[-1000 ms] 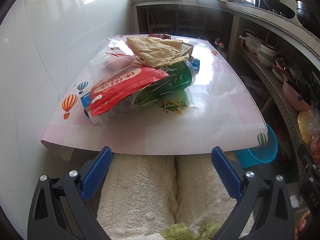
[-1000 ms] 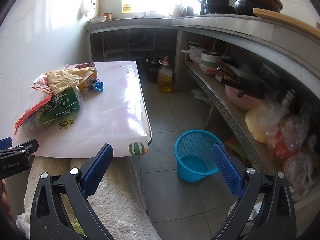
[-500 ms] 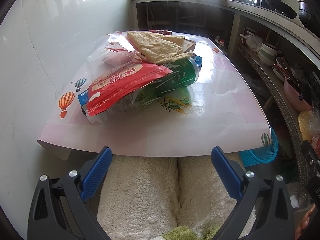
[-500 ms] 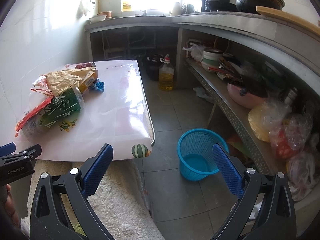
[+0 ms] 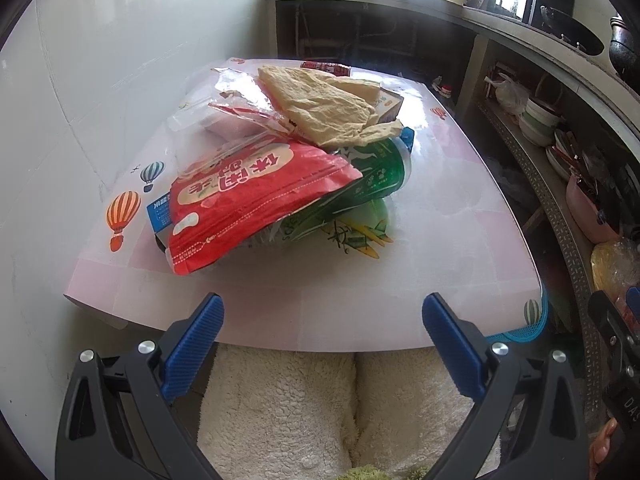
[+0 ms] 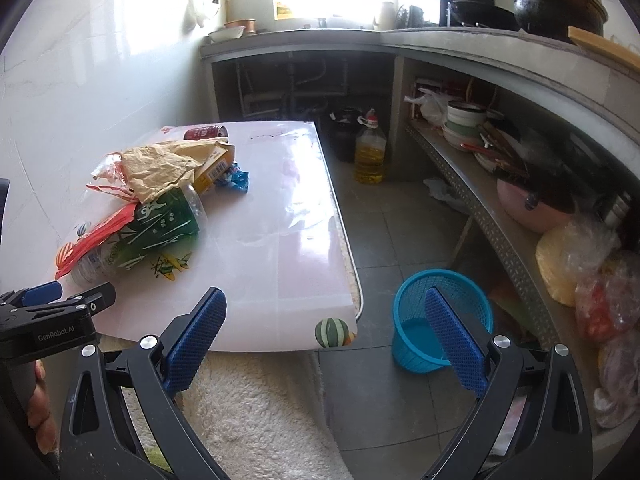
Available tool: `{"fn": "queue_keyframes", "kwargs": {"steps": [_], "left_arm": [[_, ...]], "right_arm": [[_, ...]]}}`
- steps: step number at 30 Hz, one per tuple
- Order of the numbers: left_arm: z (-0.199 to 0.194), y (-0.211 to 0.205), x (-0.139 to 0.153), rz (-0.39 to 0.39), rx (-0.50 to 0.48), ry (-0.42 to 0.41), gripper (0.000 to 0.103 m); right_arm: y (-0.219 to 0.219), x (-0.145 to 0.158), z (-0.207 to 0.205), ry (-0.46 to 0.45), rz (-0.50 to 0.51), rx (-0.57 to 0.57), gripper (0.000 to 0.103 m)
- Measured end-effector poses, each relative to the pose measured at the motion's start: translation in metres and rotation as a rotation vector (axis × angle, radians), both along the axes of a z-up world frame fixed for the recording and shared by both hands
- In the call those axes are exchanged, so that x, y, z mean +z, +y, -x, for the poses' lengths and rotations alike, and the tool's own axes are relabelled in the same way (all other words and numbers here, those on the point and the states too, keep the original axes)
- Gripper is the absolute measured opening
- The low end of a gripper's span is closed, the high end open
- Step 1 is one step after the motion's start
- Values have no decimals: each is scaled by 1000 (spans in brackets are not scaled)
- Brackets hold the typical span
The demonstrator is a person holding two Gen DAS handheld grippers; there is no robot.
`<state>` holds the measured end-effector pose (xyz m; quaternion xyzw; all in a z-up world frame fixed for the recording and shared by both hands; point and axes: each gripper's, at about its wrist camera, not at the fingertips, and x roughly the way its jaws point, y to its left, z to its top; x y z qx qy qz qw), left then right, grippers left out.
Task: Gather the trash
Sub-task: 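Move both tools toward the trash pile on the table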
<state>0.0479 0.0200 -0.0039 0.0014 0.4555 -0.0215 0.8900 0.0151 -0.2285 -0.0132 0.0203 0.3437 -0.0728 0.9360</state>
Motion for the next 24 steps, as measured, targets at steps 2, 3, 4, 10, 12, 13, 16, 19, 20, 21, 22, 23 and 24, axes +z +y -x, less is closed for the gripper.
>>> {"fn": "queue_keyframes", "kwargs": {"steps": [2, 3, 4, 10, 12, 13, 16, 19, 20, 21, 22, 23, 24], "left_arm": [[-7, 1, 2, 5, 2, 9, 97], [-11, 2, 4, 6, 5, 11, 97], [-14, 2, 6, 6, 7, 9, 97], [-31, 10, 21, -27, 4, -39, 97], [-38, 17, 25, -29, 10, -50, 97], [-41, 21, 27, -25, 15, -52, 97], [-50, 31, 30, -5, 31, -57, 97], [-58, 41, 33, 17, 39, -71, 97], [-60, 44, 34, 23, 31, -78, 97], [-63, 46, 35, 35, 16, -86, 97], [-65, 48, 36, 46, 4, -95, 97], [-66, 51, 38, 61, -4, -108, 97], [-68, 54, 40, 78, -13, -125, 97]], "right_arm": [[-2, 1, -6, 9, -7, 14, 95], [-2, 2, -11, 15, -14, 15, 95], [-1, 2, -13, 18, -21, 17, 95], [3, 0, -43, 53, -37, 28, 95], [4, -1, -51, 59, -45, 35, 95], [5, -1, -54, 61, -49, 40, 95], [5, -1, -65, 66, -49, 50, 95], [3, 2, -74, 52, -53, 57, 95], [3, 4, -76, 41, -50, 57, 95], [3, 5, -78, 27, -46, 58, 95], [3, 6, -80, 17, -44, 61, 95], [5, 7, -83, 9, -45, 68, 95], [6, 7, -86, 0, -51, 83, 95]]}}
